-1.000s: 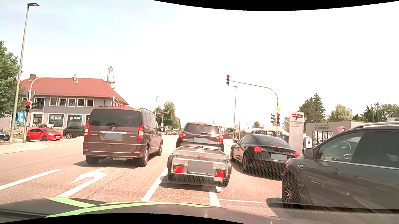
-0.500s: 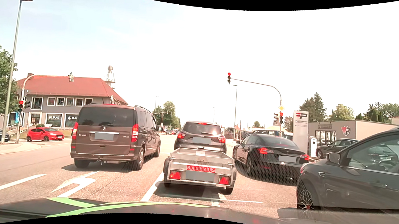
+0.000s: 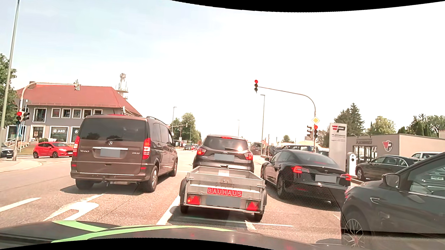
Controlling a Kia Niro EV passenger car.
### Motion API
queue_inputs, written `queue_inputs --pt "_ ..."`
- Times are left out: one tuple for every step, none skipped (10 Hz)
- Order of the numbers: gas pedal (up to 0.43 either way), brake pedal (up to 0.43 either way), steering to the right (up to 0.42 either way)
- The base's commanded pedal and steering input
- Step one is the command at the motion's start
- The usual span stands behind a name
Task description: Follow the waypoints while adhering to traffic rules and regulations
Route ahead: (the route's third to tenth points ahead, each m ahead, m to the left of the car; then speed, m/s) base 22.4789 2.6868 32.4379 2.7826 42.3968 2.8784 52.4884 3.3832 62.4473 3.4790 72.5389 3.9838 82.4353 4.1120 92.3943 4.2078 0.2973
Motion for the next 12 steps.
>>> queue_inputs --pt "0.000 0.232 0.002" --pt "0.000 0.238 0.002" --pt "0.000 0.232 0.003" --pt "0.000 0.226 0.003" --pt "0.000 0.232 0.004" --pt "0.000 0.226 0.005" --pt "0.000 0.226 0.005" --pt "0.000 0.226 0.005" --pt "0.000 0.226 0.004" --pt "0.000 0.226 0.004" --pt "0.000 0.226 0.004" --pt "0.000 0.226 0.005"
